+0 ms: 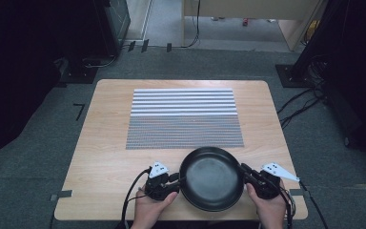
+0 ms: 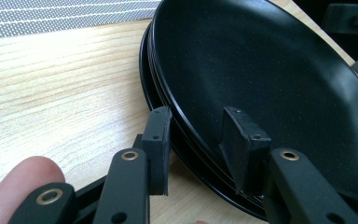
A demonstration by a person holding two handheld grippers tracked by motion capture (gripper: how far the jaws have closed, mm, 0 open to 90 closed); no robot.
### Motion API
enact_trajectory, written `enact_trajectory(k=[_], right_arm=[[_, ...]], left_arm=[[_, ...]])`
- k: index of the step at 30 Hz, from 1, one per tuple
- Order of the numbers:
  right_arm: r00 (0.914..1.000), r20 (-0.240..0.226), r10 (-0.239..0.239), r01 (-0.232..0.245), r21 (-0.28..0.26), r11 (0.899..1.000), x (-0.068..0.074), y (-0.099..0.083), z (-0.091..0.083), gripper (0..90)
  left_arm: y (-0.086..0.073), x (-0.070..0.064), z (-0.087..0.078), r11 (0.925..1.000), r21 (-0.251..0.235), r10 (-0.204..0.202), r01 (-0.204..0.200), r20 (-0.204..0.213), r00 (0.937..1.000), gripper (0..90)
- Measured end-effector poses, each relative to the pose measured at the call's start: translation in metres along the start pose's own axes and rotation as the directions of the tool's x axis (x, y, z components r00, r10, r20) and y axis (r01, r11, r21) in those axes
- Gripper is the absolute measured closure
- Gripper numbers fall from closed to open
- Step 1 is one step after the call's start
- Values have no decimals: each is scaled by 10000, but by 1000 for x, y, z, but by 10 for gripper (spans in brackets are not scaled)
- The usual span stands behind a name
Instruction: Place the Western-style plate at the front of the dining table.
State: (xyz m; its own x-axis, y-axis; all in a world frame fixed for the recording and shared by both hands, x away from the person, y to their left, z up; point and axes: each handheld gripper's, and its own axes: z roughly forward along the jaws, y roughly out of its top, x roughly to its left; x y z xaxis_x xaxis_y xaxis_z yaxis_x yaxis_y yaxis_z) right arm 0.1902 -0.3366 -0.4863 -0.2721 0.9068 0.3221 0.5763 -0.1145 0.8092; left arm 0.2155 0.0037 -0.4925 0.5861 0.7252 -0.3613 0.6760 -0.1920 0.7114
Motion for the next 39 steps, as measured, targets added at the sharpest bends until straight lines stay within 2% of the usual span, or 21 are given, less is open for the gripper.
enact_trajectory(k=[1, 4, 7, 15, 18, 20, 22, 23, 24, 26, 30, 31, 36, 38, 39], right_arm=[[9994, 135, 312, -314, 115, 9994, -8, -2, -1, 790], [9972, -242, 709, -700, 369, 9969, -12, -2, 0, 809], [9973, -188, 709, -695, 676, 9953, -10, -4, 3, 824], [9901, -291, 1370, -1350, 602, 9890, -13, -6, 3, 850], [9897, -241, 1408, -1395, 510, 9889, -12, -6, 4, 852], [9886, -222, 1489, -1477, 465, 9879, -11, -7, 5, 853], [9841, -573, 1678, -1642, 631, 9844, -8, -9, 9, 853], [9841, -573, 1678, -1642, 631, 9844, -8, -9, 9, 853], [9803, -795, 1806, -1752, 704, 9820, -6, -11, 12, 851], [9833, -654, 1698, -1651, 719, 9837, -3, -10, 12, 850], [9798, -806, 1829, -1769, 763, 9813, -4, -10, 13, 851], [9741, -1029, 2013, -1925, 892, 9772, -4, -11, 14, 851], [9681, -1127, 2238, -2136, 961, 9722, -5, -12, 15, 844], [9651, -1119, 2369, -2248, 1109, 9681, -4, -13, 16, 818], [9667, -1048, 2336, -2211, 1187, 9680, -3, -15, 18, 798]], left_arm=[[0, 0, 0, 10000, 0, 35, -35, -12, 10000, 634], [0, 0, 0, 10000, 8, 15, -15, -8, 10000, 634], [0, 0, 0, 10000, -6, -40, 40, 14, 10000, 635], [-1, 3, -1, 9995, 26, -315, 314, 252, 9992, 631], [0, 5, -1, 9989, 106, -458, 454, 409, 9981, 633], [0, 7, -2, 9976, 136, -682, 675, 650, 9955, 644], [1, 11, -2, 9952, 171, -971, 959, 907, 9911, 635], [1, 11, -2, 9952, 171, -971, 959, 907, 9911, 623], [1, 13, -3, 9936, 227, -1123, 1104, 1080, 9878, 620], [1, 13, -3, 9938, 298, -1098, 1072, 1094, 9879, 620], [2, 12, -7, 9944, 256, -1046, 1027, 873, 9907, 624], [3, 14, -11, 9931, 155, -1174, 1165, 850, 9894, 638], [3, 15, -14, 9923, 103, -1237, 1232, 822, 9889, 662], [3, 14, -13, 9935, 148, -1140, 1132, 714, 9909, 665], [3, 14, -13, 9934, 170, -1144, 1135, 726, 9908, 666]])
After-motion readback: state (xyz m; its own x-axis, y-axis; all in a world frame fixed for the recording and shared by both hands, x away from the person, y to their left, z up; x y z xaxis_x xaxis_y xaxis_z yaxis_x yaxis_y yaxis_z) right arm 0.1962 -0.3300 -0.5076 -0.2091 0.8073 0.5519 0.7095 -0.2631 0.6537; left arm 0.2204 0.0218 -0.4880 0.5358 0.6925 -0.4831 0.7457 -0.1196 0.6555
